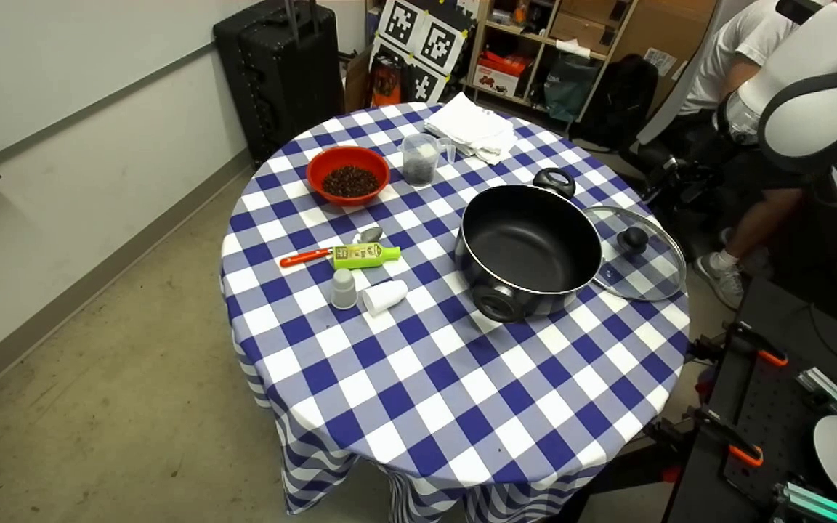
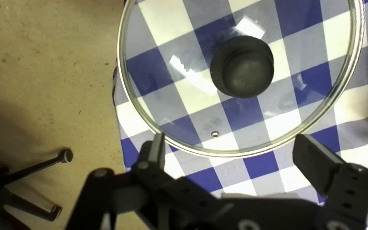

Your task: Put the pot of the lid on the table

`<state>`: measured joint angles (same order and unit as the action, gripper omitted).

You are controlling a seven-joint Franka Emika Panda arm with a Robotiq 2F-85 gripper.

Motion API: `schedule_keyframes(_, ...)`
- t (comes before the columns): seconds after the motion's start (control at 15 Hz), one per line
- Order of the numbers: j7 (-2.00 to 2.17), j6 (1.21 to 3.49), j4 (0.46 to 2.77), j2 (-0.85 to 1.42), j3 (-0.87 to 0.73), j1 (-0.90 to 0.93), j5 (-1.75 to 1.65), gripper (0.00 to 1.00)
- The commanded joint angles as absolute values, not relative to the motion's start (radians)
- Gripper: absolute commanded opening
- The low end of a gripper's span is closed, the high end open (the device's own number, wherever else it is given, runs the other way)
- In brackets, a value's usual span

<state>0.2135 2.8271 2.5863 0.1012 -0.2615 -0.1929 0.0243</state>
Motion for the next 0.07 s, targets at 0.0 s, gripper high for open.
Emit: schedule_keyframes(0.0,0.219,2.829,2.597,0.084,-0.26,-0.197,0.012,1.0)
